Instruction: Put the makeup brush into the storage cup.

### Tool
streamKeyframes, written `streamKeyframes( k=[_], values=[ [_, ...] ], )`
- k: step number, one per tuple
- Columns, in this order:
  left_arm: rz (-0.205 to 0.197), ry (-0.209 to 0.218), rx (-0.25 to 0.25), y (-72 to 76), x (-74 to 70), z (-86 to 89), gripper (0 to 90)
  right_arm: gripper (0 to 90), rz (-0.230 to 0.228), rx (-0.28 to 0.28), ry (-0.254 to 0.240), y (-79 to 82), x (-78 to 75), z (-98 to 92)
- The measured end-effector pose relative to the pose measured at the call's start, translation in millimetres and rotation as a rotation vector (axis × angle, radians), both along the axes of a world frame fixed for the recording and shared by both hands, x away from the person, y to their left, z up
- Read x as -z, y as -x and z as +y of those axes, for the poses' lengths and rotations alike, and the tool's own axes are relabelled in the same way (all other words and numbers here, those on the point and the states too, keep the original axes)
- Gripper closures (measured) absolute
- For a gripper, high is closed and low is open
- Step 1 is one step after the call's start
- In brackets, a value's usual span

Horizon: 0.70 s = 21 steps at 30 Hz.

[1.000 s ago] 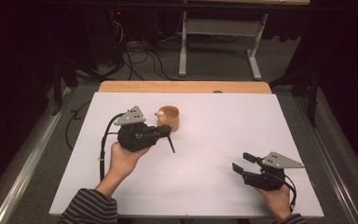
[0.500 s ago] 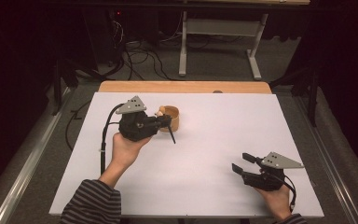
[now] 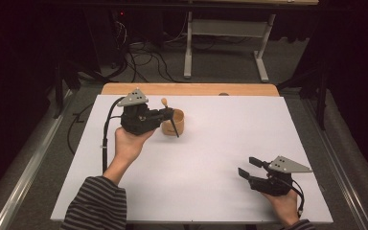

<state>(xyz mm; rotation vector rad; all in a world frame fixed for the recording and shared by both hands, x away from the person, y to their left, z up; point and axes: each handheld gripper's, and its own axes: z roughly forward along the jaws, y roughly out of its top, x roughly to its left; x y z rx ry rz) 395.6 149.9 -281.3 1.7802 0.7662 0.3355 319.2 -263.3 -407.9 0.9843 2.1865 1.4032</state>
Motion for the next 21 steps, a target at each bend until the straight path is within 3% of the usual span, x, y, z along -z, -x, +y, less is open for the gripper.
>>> streamKeyframes(
  k=[21],
  values=[
    [0.014, 0.006, -0.077, -29.4, -0.2, -0.9, 83.6, 40.0, -0.001, 0.004, 0.002, 0.6, -0.6, -0.1]
  ],
)
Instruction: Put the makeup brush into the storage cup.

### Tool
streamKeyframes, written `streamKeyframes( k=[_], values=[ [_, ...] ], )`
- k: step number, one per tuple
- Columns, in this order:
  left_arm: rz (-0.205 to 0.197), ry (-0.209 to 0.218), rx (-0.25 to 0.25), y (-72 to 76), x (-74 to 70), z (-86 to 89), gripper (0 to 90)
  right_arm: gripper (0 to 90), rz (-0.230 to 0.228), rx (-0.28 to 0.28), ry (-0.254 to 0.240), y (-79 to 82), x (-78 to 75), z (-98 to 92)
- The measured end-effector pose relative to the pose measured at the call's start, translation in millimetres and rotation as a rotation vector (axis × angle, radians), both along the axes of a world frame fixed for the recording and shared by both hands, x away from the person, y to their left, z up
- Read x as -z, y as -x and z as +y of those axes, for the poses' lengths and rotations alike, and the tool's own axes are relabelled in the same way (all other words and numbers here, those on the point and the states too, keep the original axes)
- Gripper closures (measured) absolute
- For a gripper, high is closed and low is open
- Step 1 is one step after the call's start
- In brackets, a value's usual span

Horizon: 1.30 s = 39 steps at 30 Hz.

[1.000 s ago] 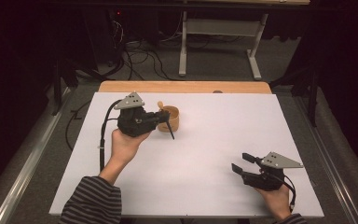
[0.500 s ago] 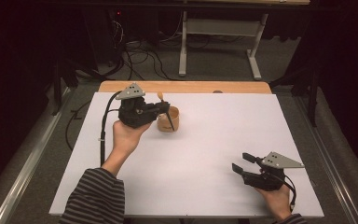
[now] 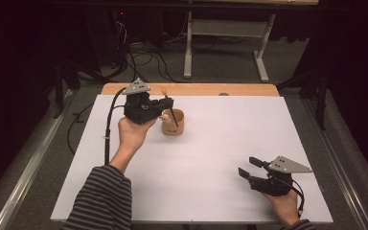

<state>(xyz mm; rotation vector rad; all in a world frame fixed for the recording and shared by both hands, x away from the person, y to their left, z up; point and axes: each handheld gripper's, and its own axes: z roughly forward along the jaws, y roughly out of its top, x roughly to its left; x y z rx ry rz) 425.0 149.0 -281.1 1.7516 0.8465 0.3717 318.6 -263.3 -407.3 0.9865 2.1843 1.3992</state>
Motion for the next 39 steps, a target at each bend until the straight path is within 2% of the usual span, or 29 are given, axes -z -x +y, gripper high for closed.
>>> streamKeyframes(
  k=[8, 11, 20, 28, 39],
  values=[
    [0.009, 0.001, -0.034, -10.1, 2.0, 2.8, 83.6, 39.9, 0.002, 0.001, 0.002, -0.6, 0.6, -0.2],
    [0.004, -0.016, -0.055, -13.1, 3.7, 3.3, 83.6, 40.0, 0.004, -0.001, 0.006, -0.7, 0.9, 0.5],
    [0.023, -0.017, -0.101, -22.7, 8.0, 3.6, 83.7, 39.9, 0.007, -0.003, 0.010, -1.1, 1.5, 0.7],
    [0.032, -0.032, -0.118, -28.0, 12.5, 1.9, 83.7, 40.0, 0.012, -0.006, 0.015, -1.3, 2.0, 1.6],
    [0.046, -0.080, -0.131, -36.2, 17.4, -4.3, 83.6, 40.0, 0.014, -0.012, 0.019, -1.9, 2.9, 2.9]
  ],
)
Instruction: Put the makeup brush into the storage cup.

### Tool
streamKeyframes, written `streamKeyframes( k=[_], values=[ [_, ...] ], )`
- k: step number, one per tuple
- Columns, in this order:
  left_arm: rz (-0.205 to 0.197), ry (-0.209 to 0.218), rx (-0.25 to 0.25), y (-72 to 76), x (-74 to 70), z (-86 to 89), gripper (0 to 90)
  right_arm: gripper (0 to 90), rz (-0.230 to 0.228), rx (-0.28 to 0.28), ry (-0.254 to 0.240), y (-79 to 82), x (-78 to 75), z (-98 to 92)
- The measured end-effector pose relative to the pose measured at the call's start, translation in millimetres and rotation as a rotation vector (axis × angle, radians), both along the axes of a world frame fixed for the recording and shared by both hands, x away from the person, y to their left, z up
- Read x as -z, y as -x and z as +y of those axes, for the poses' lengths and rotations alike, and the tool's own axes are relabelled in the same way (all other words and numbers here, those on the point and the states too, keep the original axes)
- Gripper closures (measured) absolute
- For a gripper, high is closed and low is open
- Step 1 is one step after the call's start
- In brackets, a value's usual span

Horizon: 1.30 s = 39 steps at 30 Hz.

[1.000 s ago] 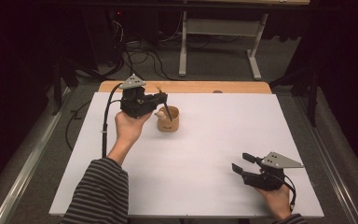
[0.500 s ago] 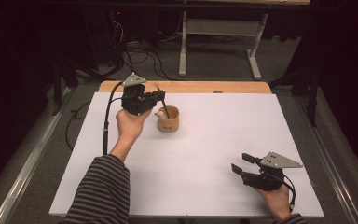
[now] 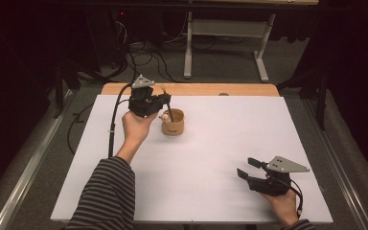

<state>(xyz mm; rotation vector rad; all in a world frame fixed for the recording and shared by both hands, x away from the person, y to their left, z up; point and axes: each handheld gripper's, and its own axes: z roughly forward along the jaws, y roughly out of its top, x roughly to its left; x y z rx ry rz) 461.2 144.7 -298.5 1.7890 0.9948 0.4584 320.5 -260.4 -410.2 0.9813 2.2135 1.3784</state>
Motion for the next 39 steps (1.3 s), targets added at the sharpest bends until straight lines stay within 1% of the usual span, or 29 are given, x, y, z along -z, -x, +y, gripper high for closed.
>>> streamKeyframes(
  k=[7, 10, 11, 14, 17, 21, 23, 28, 33, 39],
  values=[
    [0.014, -0.010, 0.007, -5.7, 2.6, -6.3, 83.6, 40.0, 0.009, -0.001, 0.006, -0.2, 0.5, 1.2],
    [0.020, -0.017, 0.007, -8.1, 4.3, -9.9, 83.6, 40.0, 0.009, -0.002, 0.007, 0.0, 0.6, 1.6],
    [0.020, -0.027, 0.010, -9.0, 4.7, -10.6, 83.6, 40.0, 0.009, -0.003, 0.009, -0.1, 0.7, 1.5],
    [0.029, -0.031, 0.010, -11.3, 7.2, -12.2, 83.6, 40.0, 0.008, -0.004, 0.011, -0.2, 0.8, 1.3],
    [0.041, -0.036, 0.006, -13.6, 10.1, -12.4, 83.6, 40.0, 0.008, -0.006, 0.012, -0.5, 0.9, 1.5],
    [0.047, -0.032, 0.002, -14.9, 11.1, -12.7, 83.6, 40.1, 0.009, -0.005, 0.012, 0.0, 0.8, 1.9],
    [0.051, -0.037, 0.002, -16.0, 11.8, -11.9, 83.6, 40.0, 0.010, -0.006, 0.013, -0.5, 1.2, 1.9],
    [0.068, -0.037, -0.011, -19.3, 15.2, -9.6, 83.6, 40.0, 0.012, -0.006, 0.015, -0.6, 1.3, 2.2],
    [0.073, -0.038, -0.013, -20.5, 16.0, -9.8, 83.5, 40.0, 0.014, -0.007, 0.015, -0.4, 1.5, 2.6],
    [0.088, -0.048, -0.020, -23.9, 20.5, -10.9, 82.3, 40.0, 0.015, -0.005, 0.017, -0.5, 1.6, 2.5]
  ],
)
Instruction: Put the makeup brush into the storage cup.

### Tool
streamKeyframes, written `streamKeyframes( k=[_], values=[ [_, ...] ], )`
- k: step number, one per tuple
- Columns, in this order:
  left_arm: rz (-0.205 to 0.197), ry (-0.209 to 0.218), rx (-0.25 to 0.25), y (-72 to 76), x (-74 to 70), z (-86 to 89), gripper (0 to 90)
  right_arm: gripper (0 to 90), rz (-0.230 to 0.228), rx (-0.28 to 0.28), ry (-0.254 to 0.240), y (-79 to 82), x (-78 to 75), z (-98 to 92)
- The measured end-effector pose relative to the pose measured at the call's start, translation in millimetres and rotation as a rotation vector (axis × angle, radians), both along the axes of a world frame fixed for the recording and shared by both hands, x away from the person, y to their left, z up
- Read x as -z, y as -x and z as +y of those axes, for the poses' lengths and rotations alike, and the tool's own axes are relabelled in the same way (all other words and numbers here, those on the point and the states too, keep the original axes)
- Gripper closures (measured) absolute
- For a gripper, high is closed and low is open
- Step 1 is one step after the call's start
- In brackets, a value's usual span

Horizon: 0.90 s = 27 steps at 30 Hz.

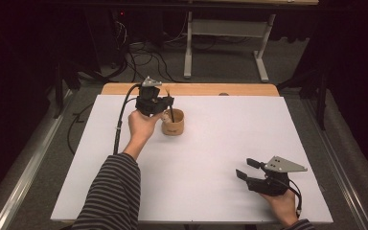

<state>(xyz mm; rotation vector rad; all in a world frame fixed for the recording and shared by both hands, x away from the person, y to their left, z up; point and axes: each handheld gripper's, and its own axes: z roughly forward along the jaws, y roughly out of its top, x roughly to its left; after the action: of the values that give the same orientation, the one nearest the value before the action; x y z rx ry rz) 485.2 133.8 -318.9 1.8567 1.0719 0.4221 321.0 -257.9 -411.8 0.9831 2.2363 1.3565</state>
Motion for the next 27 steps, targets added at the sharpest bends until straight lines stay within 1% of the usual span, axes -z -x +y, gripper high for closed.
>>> streamKeyframes(
  k=[1, 3, 4, 6, 8, 9, 11, 12, 16, 21, 27],
  values=[
    [0.007, 0.000, -0.002, -1.0, 1.0, -0.3, 77.8, 40.0, 0.000, 0.000, 0.001, 0.0, 0.1, 0.1],
    [0.028, -0.016, -0.026, -3.7, 4.3, -0.8, 63.4, 40.1, -0.001, -0.002, 0.001, 0.2, 0.1, 0.3],
    [0.041, -0.019, -0.040, -4.6, 5.6, -0.6, 58.3, 40.0, -0.002, -0.002, 0.001, 0.2, 0.1, 0.2],
    [0.054, -0.031, -0.059, -5.8, 7.5, 0.6, 50.5, 40.0, 0.000, -0.001, 0.000, 0.4, -0.1, -0.1],
    [0.065, -0.034, -0.057, -6.5, 8.8, 1.9, 45.4, 40.0, -0.001, 0.001, -0.001, 0.3, -0.1, -0.6],
    [0.068, -0.042, -0.062, -6.6, 9.1, 2.3, 43.3, 40.0, 0.001, 0.002, -0.002, 0.4, -0.1, -0.7],
    [0.064, -0.055, -0.074, -5.5, 8.6, 3.7, 40.4, 40.0, 0.000, 0.000, -0.001, 0.1, -0.1, -0.5],
    [0.062, -0.054, -0.079, -5.2, 8.0, 4.7, 38.8, 40.1, 0.001, 0.000, 0.000, 0.2, -0.1, -0.2],
    [0.044, -0.028, -0.098, -1.9, 5.9, 10.5, 34.5, 40.1, -0.005, -0.005, 0.001, 0.7, -0.2, 0.1],
    [0.017, -0.041, -0.129, 4.4, 7.5, 15.3, 29.9, 40.1, -0.003, -0.004, 0.002, 0.2, 0.1, 0.2],
    [0.011, -0.021, -0.136, 9.3, 7.4, 23.1, 25.1, 40.1, -0.004, -0.003, 0.001, 0.3, 0.1, 0.5]
  ],
)
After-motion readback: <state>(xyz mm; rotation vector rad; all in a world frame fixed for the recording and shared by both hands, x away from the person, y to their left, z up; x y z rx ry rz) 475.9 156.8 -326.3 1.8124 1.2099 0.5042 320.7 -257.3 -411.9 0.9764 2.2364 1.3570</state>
